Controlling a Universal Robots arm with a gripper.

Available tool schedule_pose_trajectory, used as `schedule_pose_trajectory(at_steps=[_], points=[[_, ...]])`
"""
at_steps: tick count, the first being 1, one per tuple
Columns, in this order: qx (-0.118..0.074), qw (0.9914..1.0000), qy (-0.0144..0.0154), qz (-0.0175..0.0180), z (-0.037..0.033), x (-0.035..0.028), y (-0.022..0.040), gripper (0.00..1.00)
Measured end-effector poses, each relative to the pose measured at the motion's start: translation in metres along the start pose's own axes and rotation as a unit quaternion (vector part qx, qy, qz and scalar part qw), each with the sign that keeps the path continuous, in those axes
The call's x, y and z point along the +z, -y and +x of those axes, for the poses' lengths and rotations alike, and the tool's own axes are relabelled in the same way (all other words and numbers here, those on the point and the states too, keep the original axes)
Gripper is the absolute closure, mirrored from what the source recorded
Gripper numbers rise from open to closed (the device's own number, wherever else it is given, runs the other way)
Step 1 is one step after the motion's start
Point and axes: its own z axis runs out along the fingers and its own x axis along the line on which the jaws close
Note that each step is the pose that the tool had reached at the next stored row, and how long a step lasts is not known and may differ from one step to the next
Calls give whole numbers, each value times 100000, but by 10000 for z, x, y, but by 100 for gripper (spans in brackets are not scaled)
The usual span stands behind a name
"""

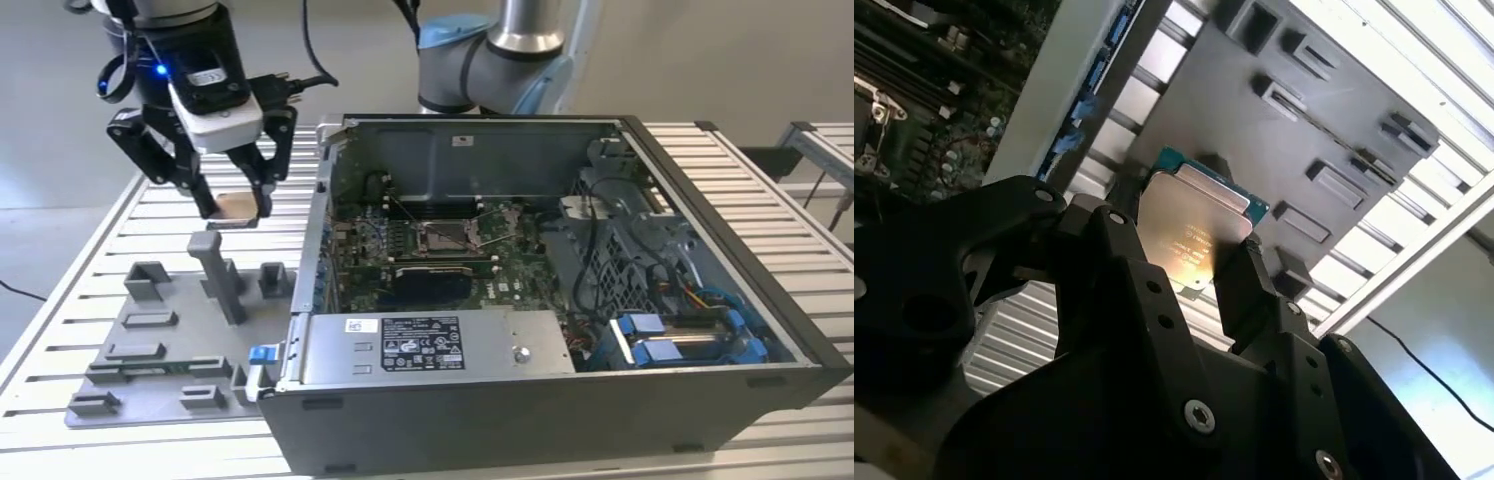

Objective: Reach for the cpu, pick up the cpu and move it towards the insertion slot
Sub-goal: 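Pick up the cpu and move it towards the insertion slot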

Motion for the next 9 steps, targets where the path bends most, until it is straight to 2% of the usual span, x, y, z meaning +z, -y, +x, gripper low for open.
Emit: schedule_pose_trajectory(at_steps=[9], points=[[3,100000,-1,0,-403,2,5,100]])
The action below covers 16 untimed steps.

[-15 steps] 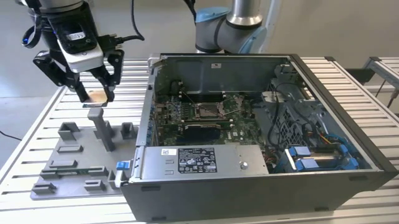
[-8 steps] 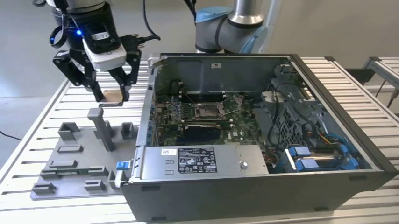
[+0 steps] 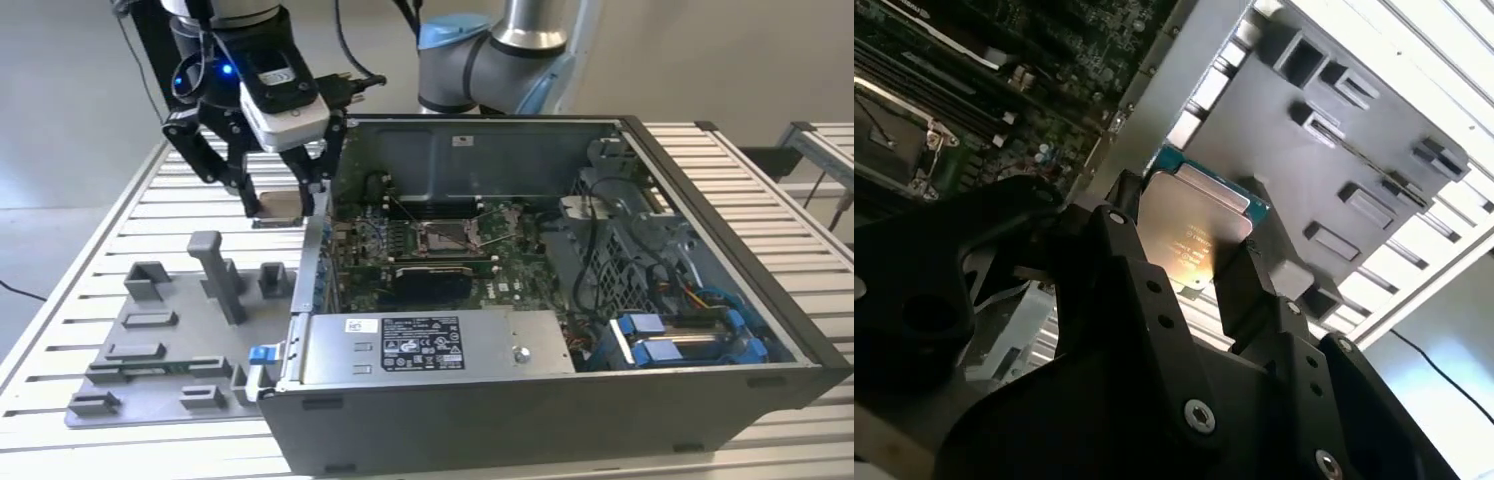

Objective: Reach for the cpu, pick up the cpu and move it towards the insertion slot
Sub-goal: 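Pick up the cpu and move it towards the insertion slot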

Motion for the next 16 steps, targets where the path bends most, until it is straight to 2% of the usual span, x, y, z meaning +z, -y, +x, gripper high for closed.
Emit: schedule_pose_trajectory(at_steps=[16], points=[[2,100000,-1,1,-726,3,10,100]])
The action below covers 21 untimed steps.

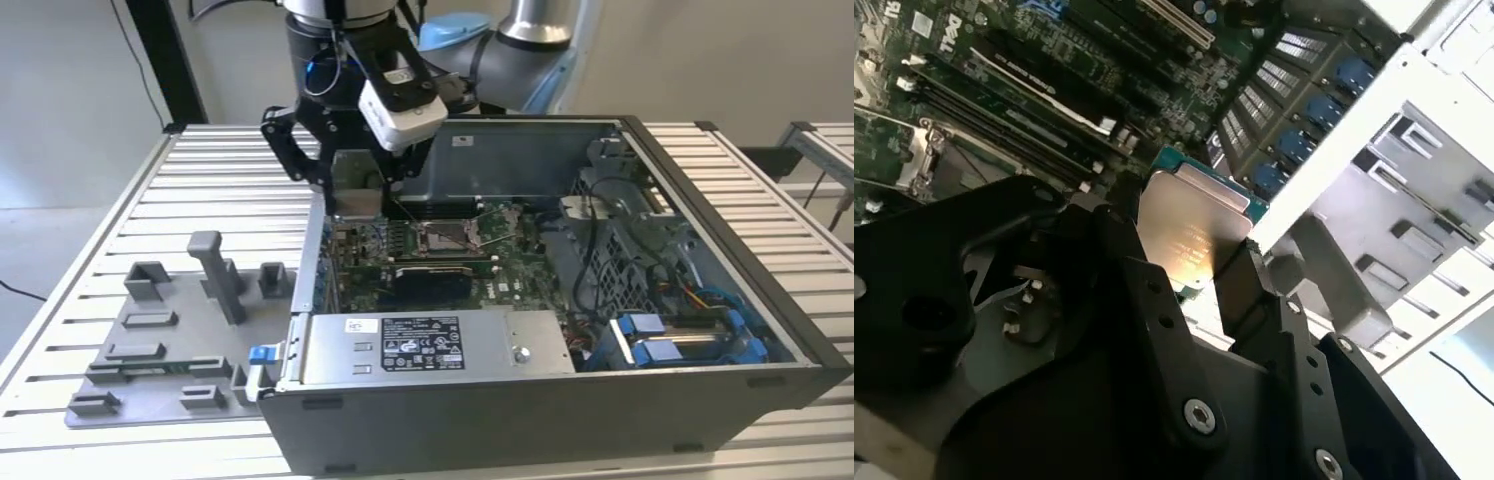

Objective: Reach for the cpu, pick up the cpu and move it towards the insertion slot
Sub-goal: 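Pick up the cpu and move it towards the insertion slot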

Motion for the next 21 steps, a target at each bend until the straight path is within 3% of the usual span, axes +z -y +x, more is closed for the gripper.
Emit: schedule_pose_trajectory(at_steps=[21], points=[[69,100000,4,-4,-944,10,13,100]])
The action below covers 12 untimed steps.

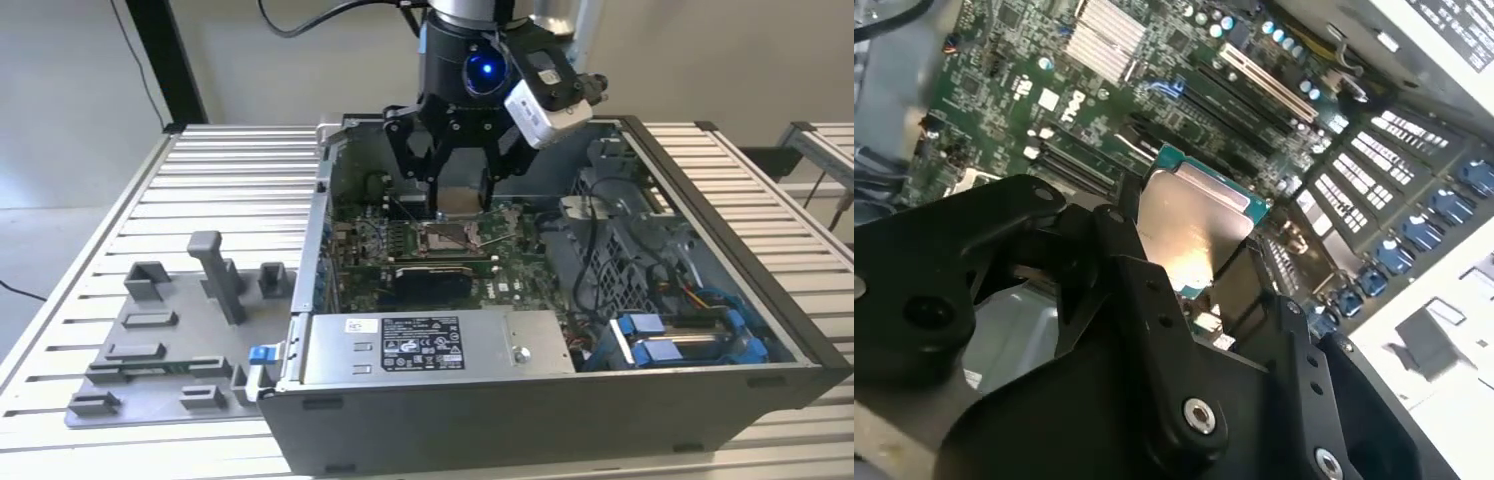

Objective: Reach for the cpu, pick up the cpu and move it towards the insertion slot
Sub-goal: 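Pick up the cpu and move it towards the insertion slot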

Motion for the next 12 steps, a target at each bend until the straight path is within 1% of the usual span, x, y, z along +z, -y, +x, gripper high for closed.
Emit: schedule_pose_trajectory(at_steps=[2,4,10,12], points=[[36,100000,0,3,-66,1,1,100],[82,100000,4,8,-96,2,2,100],[112,100000,3,22,-108,2,-3,100],[122,100000,4,30,-110,3,-37,100]])
